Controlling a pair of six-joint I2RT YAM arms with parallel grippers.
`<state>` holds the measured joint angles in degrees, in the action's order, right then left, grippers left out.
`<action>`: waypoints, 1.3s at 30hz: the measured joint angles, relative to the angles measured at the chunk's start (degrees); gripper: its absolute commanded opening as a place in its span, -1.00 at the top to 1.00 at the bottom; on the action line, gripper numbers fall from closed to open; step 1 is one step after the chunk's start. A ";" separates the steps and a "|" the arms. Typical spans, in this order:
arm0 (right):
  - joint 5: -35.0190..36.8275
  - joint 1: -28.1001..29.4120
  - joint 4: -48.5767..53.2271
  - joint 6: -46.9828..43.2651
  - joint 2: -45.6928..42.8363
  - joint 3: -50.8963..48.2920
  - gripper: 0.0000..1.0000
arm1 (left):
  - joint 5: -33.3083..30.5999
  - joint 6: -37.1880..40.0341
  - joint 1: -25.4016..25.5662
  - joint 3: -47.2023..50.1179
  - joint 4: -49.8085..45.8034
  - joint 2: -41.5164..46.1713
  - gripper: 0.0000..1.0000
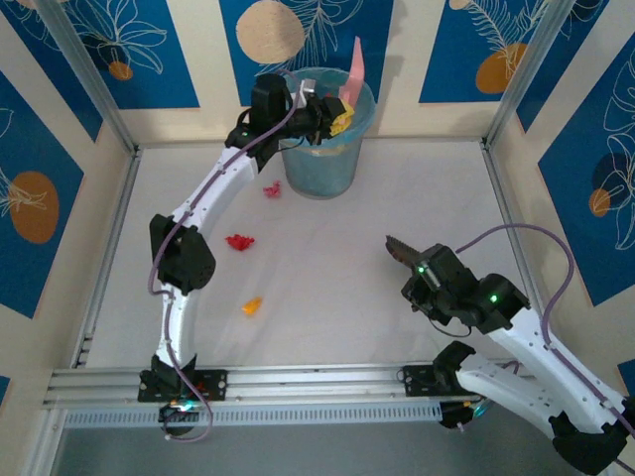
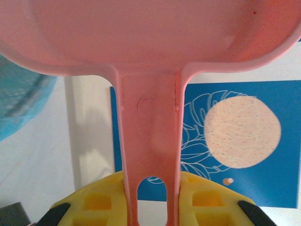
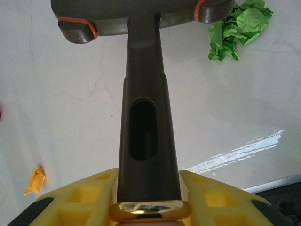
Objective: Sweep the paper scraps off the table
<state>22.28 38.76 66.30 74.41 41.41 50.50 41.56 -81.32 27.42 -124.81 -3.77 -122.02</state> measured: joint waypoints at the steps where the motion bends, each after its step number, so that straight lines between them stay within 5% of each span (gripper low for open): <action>1: 0.00 0.09 0.00 0.09 -0.04 0.00 1.00 | 0.00 -1.18 -0.04 0.90 2.03 0.31 1.00; 8: 0.02 0.63 0.13 0.70 -0.07 0.00 1.00 | -0.02 -9.77 -0.13 8.92 17.66 2.38 1.00; 19: 0.35 0.66 0.17 0.70 -0.07 0.00 1.00 | 0.22 -7.80 -0.20 10.93 18.91 4.79 1.00; 30: 3.56 -2.40 3.98 -1.31 4.39 9.35 1.00 | 1.62 6.51 0.22 11.67 11.32 13.14 1.00; 39: 4.59 -15.17 10.14 -7.04 8.41 17.59 1.00 | -0.35 33.66 5.27 11.43 -13.86 19.17 1.00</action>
<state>26.87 23.59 76.44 67.37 49.82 68.10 41.21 -47.66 32.69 -113.38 -17.63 -102.85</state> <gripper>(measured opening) 0.325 0.211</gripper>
